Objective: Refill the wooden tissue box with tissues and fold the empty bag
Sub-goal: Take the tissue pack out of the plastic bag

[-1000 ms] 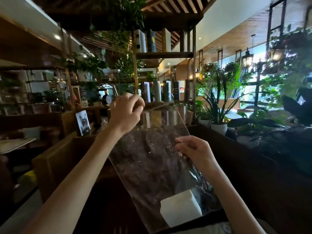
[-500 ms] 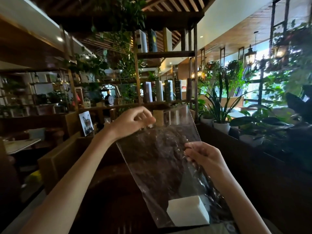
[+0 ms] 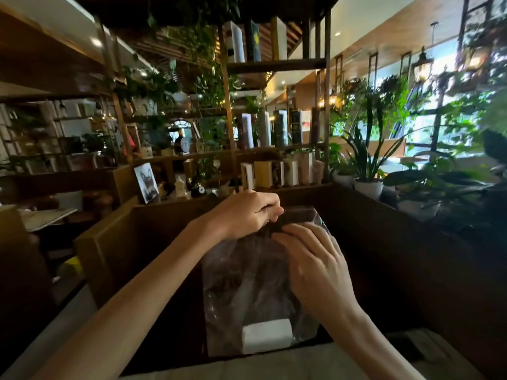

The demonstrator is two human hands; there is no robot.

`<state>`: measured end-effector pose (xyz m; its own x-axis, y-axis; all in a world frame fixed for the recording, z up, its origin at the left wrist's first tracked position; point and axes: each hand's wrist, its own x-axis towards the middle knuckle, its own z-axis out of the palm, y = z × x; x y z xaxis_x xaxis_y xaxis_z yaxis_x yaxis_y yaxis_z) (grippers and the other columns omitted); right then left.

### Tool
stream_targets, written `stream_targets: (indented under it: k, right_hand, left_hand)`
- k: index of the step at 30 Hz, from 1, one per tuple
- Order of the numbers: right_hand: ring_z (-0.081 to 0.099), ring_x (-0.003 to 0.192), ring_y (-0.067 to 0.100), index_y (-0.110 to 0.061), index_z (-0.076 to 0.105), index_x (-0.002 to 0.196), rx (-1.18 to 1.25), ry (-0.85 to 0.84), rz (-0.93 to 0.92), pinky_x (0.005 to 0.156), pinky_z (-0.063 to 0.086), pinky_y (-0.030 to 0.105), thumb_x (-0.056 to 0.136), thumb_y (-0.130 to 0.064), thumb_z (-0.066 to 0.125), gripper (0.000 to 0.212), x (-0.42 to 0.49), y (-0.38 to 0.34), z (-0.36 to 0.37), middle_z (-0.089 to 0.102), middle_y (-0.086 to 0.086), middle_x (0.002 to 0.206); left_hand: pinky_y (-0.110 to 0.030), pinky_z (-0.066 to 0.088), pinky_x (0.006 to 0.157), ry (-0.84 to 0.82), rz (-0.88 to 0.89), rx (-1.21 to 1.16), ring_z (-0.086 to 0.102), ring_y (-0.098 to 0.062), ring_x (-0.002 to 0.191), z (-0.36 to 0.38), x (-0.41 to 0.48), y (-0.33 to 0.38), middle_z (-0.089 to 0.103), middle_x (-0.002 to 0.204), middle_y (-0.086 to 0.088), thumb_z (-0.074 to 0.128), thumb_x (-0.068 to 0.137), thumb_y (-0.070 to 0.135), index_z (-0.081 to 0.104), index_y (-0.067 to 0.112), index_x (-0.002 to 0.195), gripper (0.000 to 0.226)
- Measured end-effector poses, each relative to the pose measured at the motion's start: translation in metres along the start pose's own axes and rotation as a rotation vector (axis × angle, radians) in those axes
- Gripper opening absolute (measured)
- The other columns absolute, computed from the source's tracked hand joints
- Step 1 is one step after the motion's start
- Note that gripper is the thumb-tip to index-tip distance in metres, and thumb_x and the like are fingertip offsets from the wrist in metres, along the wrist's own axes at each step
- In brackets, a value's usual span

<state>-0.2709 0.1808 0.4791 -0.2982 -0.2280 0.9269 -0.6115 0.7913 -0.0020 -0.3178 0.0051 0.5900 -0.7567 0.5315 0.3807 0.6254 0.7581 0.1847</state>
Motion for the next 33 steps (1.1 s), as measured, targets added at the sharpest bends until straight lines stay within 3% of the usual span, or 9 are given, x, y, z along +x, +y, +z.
stream_targets:
  k: [5,10,12,17,21,24,28,30,33]
  right_hand:
    - [0.063,0.116,0.02,-0.024,0.073,0.109,-0.135,-0.25,-0.086,0.102,0.034,0.034,0.074,-0.036,0.079,0.037,-0.011,-0.012,0.035,0.072,-0.006,0.113]
    - [0.064,0.106,0.025,-0.019,0.071,0.09,-0.059,-0.399,-0.318,0.102,0.041,0.04,0.078,-0.018,0.069,0.013,-0.057,-0.043,0.073,0.069,-0.001,0.102]
    - [0.064,0.106,0.024,-0.02,0.071,0.09,-0.033,-0.498,-0.349,0.102,0.04,0.039,0.077,-0.017,0.07,0.014,-0.084,-0.054,0.088,0.07,-0.002,0.1]
    - [0.069,0.083,0.017,-0.026,0.072,0.075,0.047,-0.851,-0.277,0.097,0.039,0.037,0.066,-0.011,0.078,0.018,-0.171,-0.085,0.115,0.068,-0.007,0.067]
    - [0.072,0.081,0.014,-0.028,0.076,0.079,0.134,-1.084,-0.217,0.102,0.043,0.037,0.063,-0.012,0.083,0.023,-0.236,-0.102,0.126,0.073,-0.01,0.07]
    - [0.073,0.078,0.013,-0.028,0.078,0.081,0.223,-1.07,-0.164,0.103,0.044,0.034,0.066,-0.012,0.084,0.022,-0.279,-0.107,0.122,0.075,-0.01,0.076]
    - [0.069,0.078,0.019,-0.025,0.078,0.081,0.352,-0.928,-0.103,0.086,0.043,0.031,0.084,-0.026,0.07,0.009,-0.309,-0.11,0.099,0.076,-0.011,0.082]
    - [0.065,0.083,0.017,-0.026,0.078,0.084,0.362,-0.943,-0.078,0.08,0.042,0.03,0.089,-0.034,0.058,0.022,-0.313,-0.11,0.083,0.076,-0.014,0.089]
    - [0.063,0.087,0.016,-0.029,0.078,0.087,0.337,-1.027,-0.058,0.074,0.043,0.029,0.08,-0.027,0.066,0.013,-0.318,-0.106,0.062,0.076,-0.013,0.097]
  left_hand:
    - [-0.024,0.048,0.059,-0.013,-0.121,-0.016,0.062,-0.005,0.062,0.017,-0.058,-0.039,0.064,0.065,0.011,0.047,0.096,0.05,0.059,0.035,0.083,0.023]
    - [-0.033,0.055,0.066,-0.085,-0.25,-0.094,0.064,0.001,0.067,0.072,-0.119,-0.079,0.064,0.065,0.018,0.052,0.092,0.051,0.061,0.037,0.087,0.017]
    - [-0.033,0.055,0.065,-0.126,-0.313,-0.127,0.064,0.0,0.066,0.104,-0.146,-0.092,0.065,0.066,0.016,0.052,0.091,0.052,0.061,0.037,0.087,0.017]
    - [-0.031,0.05,0.064,-0.27,-0.475,-0.199,0.062,-0.007,0.07,0.199,-0.223,-0.11,0.064,0.075,0.015,0.058,0.093,0.039,0.066,0.028,0.087,0.015]
    - [-0.031,0.05,0.072,-0.406,-0.558,-0.251,0.065,-0.017,0.083,0.259,-0.279,-0.11,0.072,0.093,0.002,0.058,0.095,0.032,0.07,0.019,0.095,0.017]
    - [-0.036,0.054,0.076,-0.419,-0.586,-0.277,0.068,-0.022,0.089,0.28,-0.311,-0.104,0.075,0.1,-0.003,0.058,0.095,0.034,0.07,0.017,0.098,0.02]
    - [-0.033,0.052,0.072,-0.32,-0.584,-0.287,0.067,-0.02,0.083,0.288,-0.33,-0.094,0.072,0.093,-0.001,0.057,0.096,0.034,0.069,0.016,0.094,0.021]
    - [-0.033,0.054,0.072,-0.266,-0.565,-0.279,0.067,-0.017,0.08,0.286,-0.332,-0.091,0.071,0.092,0.0,0.056,0.096,0.033,0.07,0.015,0.095,0.022]
    - [-0.035,0.056,0.069,-0.176,-0.524,-0.243,0.068,-0.018,0.076,0.28,-0.331,-0.09,0.071,0.09,0.0,0.059,0.095,0.029,0.071,0.014,0.094,0.019]
